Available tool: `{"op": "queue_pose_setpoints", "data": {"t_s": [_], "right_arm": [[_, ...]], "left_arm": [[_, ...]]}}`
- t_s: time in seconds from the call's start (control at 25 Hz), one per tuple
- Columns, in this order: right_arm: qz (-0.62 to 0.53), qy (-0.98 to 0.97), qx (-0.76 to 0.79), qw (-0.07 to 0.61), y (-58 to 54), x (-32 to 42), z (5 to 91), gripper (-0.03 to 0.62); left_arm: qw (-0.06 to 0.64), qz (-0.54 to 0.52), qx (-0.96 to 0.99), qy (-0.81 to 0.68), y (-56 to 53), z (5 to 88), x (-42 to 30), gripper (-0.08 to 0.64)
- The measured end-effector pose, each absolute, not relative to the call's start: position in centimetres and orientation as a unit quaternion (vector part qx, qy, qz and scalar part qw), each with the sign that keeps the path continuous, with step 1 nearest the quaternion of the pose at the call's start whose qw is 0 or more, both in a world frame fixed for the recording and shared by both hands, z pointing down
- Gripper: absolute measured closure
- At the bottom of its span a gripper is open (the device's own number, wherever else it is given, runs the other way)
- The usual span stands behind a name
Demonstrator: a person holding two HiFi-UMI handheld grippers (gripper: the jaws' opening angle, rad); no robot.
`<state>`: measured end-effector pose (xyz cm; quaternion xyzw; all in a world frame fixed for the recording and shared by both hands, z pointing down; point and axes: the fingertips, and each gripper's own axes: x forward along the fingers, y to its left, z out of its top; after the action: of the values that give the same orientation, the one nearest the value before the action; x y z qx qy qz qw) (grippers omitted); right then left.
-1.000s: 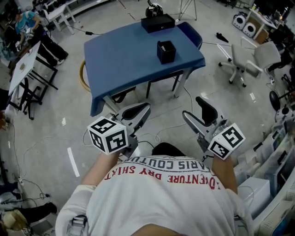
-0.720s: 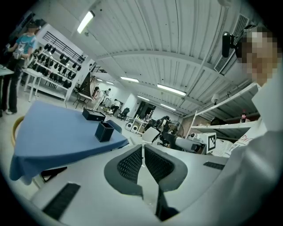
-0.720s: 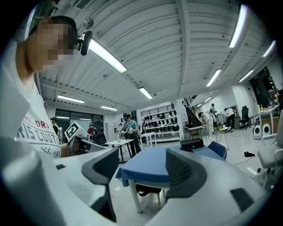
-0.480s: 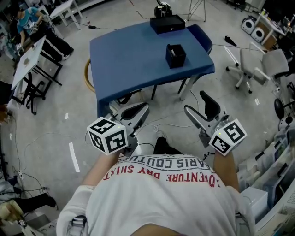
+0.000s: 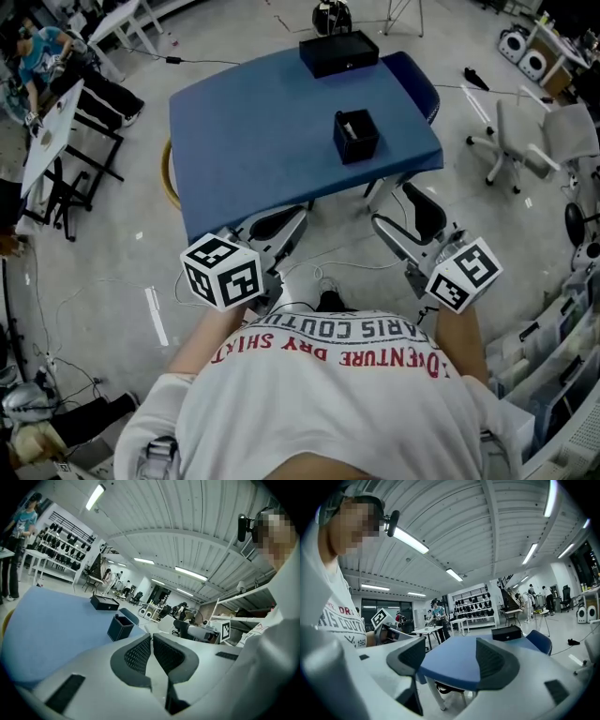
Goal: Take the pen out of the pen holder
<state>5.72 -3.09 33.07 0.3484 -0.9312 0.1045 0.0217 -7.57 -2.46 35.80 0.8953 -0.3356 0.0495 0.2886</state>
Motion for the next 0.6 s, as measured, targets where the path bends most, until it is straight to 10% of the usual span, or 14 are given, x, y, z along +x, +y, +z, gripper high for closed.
{"op": "queue_pose_setpoints", "data": {"t_s": [0.6], "right_arm": [[0.091,-0.949,0.295,0.059,-13.3,6.7,33.9,0.273]], "left_arm": [[0.291,0.054,0.884,-0.361,-13.1,35.8,-5.5,0.519]]}}
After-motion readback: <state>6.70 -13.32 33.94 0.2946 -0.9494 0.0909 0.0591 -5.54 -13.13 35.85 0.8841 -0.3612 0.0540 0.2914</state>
